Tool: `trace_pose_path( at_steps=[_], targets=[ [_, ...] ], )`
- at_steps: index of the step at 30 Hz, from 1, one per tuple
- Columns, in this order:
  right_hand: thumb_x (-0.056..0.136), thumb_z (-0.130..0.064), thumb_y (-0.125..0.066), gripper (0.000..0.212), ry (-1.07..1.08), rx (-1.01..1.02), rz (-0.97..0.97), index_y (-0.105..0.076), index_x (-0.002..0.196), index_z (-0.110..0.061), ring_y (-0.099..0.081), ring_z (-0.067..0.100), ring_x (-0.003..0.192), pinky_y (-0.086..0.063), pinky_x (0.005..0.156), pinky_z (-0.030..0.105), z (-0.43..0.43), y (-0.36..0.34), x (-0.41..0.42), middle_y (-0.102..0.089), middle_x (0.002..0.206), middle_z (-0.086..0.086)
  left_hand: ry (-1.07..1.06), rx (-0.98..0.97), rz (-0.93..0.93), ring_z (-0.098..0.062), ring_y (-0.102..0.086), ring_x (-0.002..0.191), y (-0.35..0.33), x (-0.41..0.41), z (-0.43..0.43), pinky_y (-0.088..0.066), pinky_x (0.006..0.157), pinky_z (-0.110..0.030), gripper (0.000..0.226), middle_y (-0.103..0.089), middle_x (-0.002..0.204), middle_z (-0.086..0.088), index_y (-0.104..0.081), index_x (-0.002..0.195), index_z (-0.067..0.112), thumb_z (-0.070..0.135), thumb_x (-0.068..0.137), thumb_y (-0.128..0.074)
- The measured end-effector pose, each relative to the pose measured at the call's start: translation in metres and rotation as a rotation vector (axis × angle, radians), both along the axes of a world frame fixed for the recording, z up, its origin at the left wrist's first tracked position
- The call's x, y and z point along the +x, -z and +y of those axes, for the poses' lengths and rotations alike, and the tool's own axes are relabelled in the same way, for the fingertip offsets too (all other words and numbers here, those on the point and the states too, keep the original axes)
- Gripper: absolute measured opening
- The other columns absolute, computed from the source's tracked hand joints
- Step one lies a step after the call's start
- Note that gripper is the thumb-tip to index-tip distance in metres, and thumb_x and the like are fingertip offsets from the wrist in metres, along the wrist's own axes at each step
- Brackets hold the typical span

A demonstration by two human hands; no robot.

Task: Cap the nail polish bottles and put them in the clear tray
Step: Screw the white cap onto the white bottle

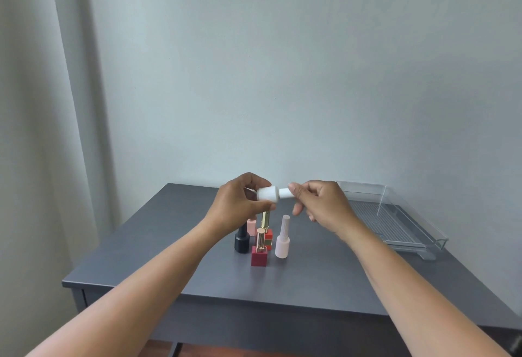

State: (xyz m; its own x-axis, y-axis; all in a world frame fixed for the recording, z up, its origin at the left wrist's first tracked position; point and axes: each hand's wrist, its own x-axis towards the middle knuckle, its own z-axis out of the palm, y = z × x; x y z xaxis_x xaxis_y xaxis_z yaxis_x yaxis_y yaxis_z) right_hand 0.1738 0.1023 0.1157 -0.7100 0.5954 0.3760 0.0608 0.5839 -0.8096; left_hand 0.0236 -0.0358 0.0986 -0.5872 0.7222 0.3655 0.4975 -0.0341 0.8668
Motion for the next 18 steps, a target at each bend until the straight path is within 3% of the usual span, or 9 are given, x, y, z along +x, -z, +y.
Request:
trace_pose_path(
  at_steps=[6,8,10,12,14,16,18],
  targets=[
    [0.085,-0.07,-0.049,0.067,0.065,-0.025,-0.04,-0.067,0.057,-0.012,-0.043,0.01,0.031,-0.035,0.036,0.015,-0.0004,-0.0005,-0.0037,-0.065,0.046,0.008,0.008,0.005,0.007,-0.017,-0.068,0.06,0.0006,-0.0011,-0.0005,-0.06,0.06,-0.03,0.035,-0.074,0.078,0.008,-0.068,0.09,0.035,0.019,0.067,-0.089],
    [0.083,-0.075,-0.046,0.07,0.054,-0.023,-0.066,-0.068,0.061,-0.013,-0.043,0.013,0.031,-0.035,0.036,0.014,-0.0003,-0.0023,-0.003,-0.067,0.048,0.008,0.004,0.001,0.011,-0.021,-0.069,0.061,0.0011,-0.0027,-0.0009,-0.06,0.059,-0.029,0.035,-0.073,0.077,0.011,-0.068,0.091,0.035,0.019,0.067,-0.09],
    [0.08,-0.077,-0.047,0.063,0.016,-0.005,-0.089,-0.069,0.074,-0.018,-0.044,0.013,0.033,-0.037,0.039,0.015,-0.0005,-0.0032,-0.0018,-0.071,0.057,0.005,0.006,-0.004,0.017,-0.015,-0.067,0.058,0.0011,-0.0039,-0.0019,-0.057,0.055,-0.024,0.034,-0.073,0.076,0.013,-0.068,0.091,0.034,0.019,0.068,-0.089],
    [0.079,-0.066,-0.062,0.046,-0.026,0.02,-0.079,-0.066,0.097,-0.025,-0.047,0.009,0.037,-0.039,0.042,0.017,-0.0006,-0.0025,-0.0007,-0.073,0.068,0.0,0.004,-0.004,0.011,-0.008,-0.067,0.057,0.0009,-0.0049,-0.0024,-0.053,0.053,-0.019,0.034,-0.073,0.076,0.011,-0.068,0.091,0.033,0.017,0.069,-0.089],
    [0.08,-0.04,-0.076,0.036,-0.046,0.056,-0.056,-0.06,0.111,-0.032,-0.049,0.006,0.04,-0.042,0.045,0.018,0.0003,-0.0007,-0.0003,-0.071,0.073,-0.008,0.0,-0.002,0.001,-0.008,-0.067,0.059,0.0011,-0.0059,-0.0022,-0.053,0.053,-0.018,0.034,-0.073,0.078,0.01,-0.069,0.091,0.032,0.016,0.069,-0.089],
    [0.082,-0.02,-0.077,0.027,-0.048,0.074,-0.022,-0.062,0.103,-0.029,-0.047,0.006,0.04,-0.044,0.046,0.02,0.0001,0.0007,-0.0014,-0.069,0.073,-0.012,0.002,-0.002,-0.007,-0.008,-0.067,0.059,0.0014,-0.0061,-0.002,-0.052,0.053,-0.018,0.034,-0.073,0.077,0.01,-0.069,0.092,0.032,0.016,0.069,-0.089],
    [0.085,-0.015,-0.072,0.016,-0.035,0.058,0.008,-0.064,0.092,-0.027,-0.045,0.006,0.037,-0.042,0.044,0.02,-0.0004,0.0004,-0.002,-0.074,0.074,-0.007,0.006,-0.004,0.002,-0.007,-0.066,0.057,0.0013,-0.0055,-0.0019,-0.053,0.052,-0.018,0.034,-0.072,0.074,0.014,-0.069,0.091,0.032,0.017,0.069,-0.089]
  ],
)
